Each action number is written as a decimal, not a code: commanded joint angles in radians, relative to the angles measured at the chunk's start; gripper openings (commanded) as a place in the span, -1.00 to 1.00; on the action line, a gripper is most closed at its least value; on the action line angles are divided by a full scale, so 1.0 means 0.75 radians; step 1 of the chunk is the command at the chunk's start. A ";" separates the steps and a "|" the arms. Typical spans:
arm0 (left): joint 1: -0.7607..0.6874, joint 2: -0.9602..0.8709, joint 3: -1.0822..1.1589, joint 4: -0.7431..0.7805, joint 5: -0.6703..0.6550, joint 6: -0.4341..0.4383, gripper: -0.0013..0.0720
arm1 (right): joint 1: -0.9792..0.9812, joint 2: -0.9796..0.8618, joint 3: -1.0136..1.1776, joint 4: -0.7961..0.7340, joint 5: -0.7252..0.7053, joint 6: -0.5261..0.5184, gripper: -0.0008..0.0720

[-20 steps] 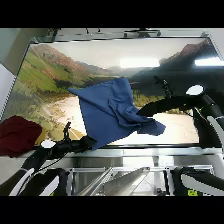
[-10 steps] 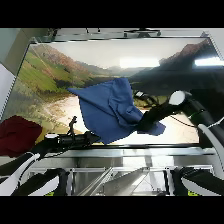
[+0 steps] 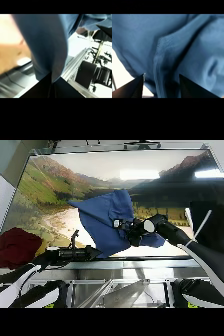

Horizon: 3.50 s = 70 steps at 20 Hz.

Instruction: Fold the shirts.

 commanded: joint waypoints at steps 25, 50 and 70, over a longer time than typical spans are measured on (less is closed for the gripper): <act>1.077 0.822 1.140 -0.507 -0.511 -0.250 -0.90 | -0.602 0.833 0.700 -0.279 0.056 1.235 -0.94; 0.504 -0.397 1.326 0.386 0.125 -0.113 -0.90 | -0.823 -0.494 0.751 -0.241 -0.290 1.269 -0.94; 0.591 -0.386 1.279 0.812 -0.575 -0.547 0.09 | -1.273 -0.390 0.450 0.075 0.548 0.865 0.22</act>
